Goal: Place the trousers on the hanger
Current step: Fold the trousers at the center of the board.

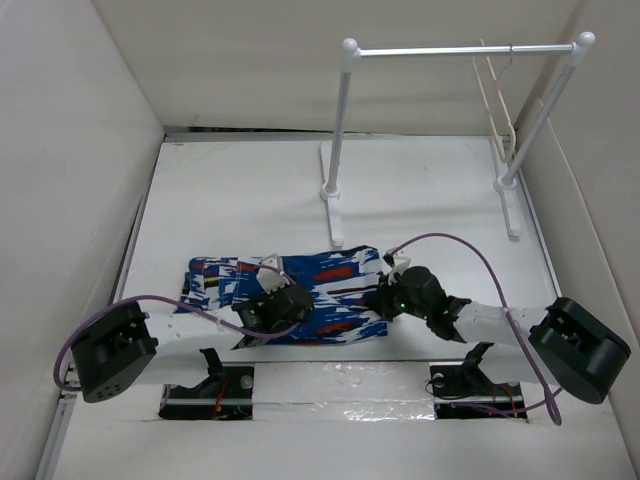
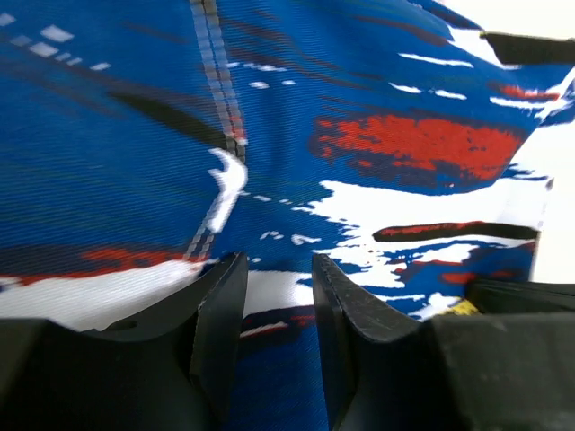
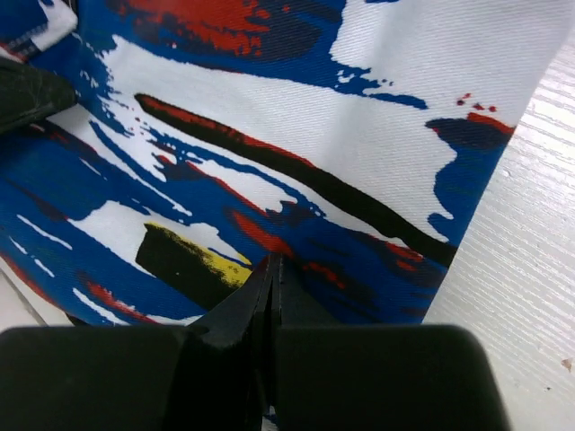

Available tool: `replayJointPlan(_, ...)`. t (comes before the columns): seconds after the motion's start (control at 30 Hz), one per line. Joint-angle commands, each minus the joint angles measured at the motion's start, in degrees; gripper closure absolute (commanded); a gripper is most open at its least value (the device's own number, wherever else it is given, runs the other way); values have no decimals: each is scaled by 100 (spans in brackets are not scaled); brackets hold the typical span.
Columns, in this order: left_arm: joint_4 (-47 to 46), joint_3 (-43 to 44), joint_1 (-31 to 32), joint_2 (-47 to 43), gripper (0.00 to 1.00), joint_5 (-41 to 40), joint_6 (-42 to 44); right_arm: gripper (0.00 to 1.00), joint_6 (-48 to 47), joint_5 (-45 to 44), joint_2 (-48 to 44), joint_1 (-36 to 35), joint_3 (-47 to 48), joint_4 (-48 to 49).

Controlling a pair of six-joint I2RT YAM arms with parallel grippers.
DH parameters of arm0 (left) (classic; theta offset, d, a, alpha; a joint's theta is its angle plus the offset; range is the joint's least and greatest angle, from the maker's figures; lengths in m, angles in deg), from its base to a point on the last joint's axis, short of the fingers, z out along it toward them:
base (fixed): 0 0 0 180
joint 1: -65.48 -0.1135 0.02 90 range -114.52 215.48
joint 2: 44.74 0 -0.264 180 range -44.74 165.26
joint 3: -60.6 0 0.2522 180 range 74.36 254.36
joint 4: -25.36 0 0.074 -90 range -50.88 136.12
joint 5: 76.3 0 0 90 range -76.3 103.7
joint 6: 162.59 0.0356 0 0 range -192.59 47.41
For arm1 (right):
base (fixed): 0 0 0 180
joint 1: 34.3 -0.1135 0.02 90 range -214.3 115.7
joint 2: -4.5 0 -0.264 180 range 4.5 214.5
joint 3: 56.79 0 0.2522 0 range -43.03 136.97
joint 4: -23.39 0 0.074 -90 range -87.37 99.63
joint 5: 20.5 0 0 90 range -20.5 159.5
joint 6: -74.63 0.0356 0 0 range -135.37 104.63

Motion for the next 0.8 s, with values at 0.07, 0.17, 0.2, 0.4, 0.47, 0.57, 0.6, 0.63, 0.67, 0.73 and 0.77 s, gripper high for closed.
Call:
replayJointPlan(0.07, 67, -768, -91, -544, 66, 676, -746, 100, 504, -403, 360, 223, -149, 837)
replayJointPlan(0.17, 137, -997, -91, -913, 61, 616, -712, 100, 574, -298, 563, 451, -140, 987)
replayJointPlan(0.2, -11, -1041, -187, -1035, 60, 607, -607, 100, 591, -332, 546, 609, -140, 1066)
replayJointPlan(0.4, -1224, -769, -1425, -397, 54, 975, 658, 100, 434, -754, -218, 962, 167, 356)
replayJointPlan(0.47, -1496, -358, -1864, 7, 53, 1229, 983, 100, 294, -877, -472, 1032, 255, 32)
replayJointPlan(0.57, -1516, 407, -1937, 676, 54, 1047, 1423, 100, 126, -606, -772, 1111, 431, -225)
replayJointPlan(0.6, -1306, 609, -1763, 764, 55, 924, 1485, 100, 126, -570, -1025, 1111, 501, -486)
replayJointPlan(0.63, -1209, 881, -1587, 730, 55, 766, 1590, 98, 82, -518, -1184, 1111, 702, -680)
replayJointPlan(0.67, -1034, 979, -1429, 669, 56, 347, 1644, 97, -92, -508, -1351, 1111, 799, -987)
replayJointPlan(0.73, -839, 1207, -1085, 423, 57, 37, 1740, 93, -138, -508, -1861, 1111, 1010, -1148)
replayJointPlan(0.77, -734, 1261, -997, 318, 58, -226, 1828, 92, -286, -508, -2019, 1111, 1281, -1209)
